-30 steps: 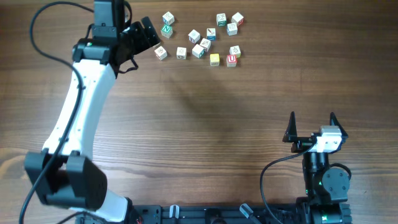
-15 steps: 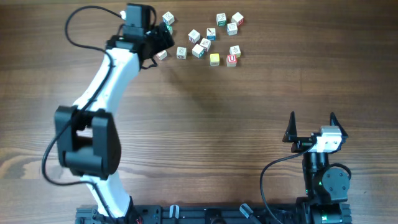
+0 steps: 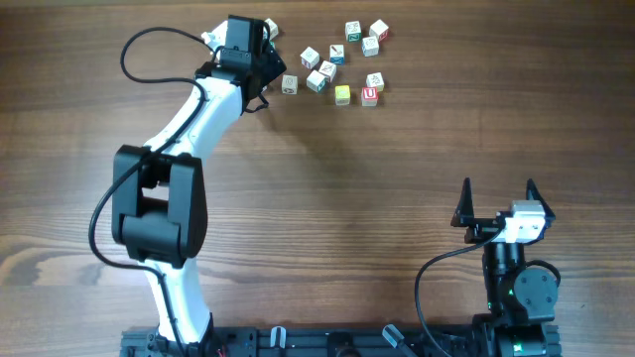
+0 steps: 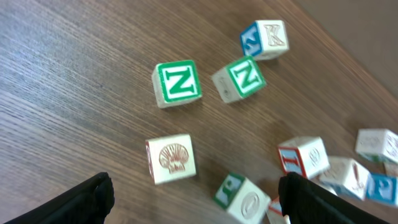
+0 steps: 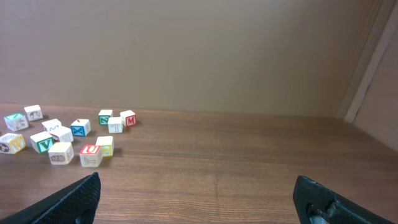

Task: Form a horizontal line
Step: 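Lower the left gripper and grasp the shell-picture block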

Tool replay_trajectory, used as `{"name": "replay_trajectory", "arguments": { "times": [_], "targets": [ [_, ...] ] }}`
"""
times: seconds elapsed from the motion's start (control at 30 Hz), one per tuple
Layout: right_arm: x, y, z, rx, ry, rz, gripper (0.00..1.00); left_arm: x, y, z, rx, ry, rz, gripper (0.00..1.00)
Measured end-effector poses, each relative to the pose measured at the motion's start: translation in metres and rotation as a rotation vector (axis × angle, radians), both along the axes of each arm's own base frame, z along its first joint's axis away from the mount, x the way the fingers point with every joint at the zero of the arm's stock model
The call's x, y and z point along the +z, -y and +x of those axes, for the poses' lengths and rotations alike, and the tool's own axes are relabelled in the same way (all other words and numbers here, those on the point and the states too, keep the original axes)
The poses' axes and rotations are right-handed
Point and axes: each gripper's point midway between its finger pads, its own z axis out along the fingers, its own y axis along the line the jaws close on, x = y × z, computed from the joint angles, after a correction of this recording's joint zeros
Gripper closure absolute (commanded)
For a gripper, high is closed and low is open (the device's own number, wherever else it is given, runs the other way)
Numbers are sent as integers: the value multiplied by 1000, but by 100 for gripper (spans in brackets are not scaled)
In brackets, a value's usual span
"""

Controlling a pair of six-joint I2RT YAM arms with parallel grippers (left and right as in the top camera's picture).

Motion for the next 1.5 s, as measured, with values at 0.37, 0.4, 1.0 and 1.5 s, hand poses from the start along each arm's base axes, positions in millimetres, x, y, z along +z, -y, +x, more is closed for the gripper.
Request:
{"name": "replay_trajectory", "arguments": {
  "times": [0.37,0.4,1.0,1.5],
  "targets": [
    [0,0,0,0,0,0,0,-30,-1,8,62,-11,-28,23],
    [0,0,0,0,0,0,0,-31,-1,8,66,-9,-31,23],
    [0,0,0,0,0,0,0,-33,-8,14,109,19,-4,23],
    [0,0,0,0,0,0,0,-63,-10,14,91,-20,37,50]
  ]
}}
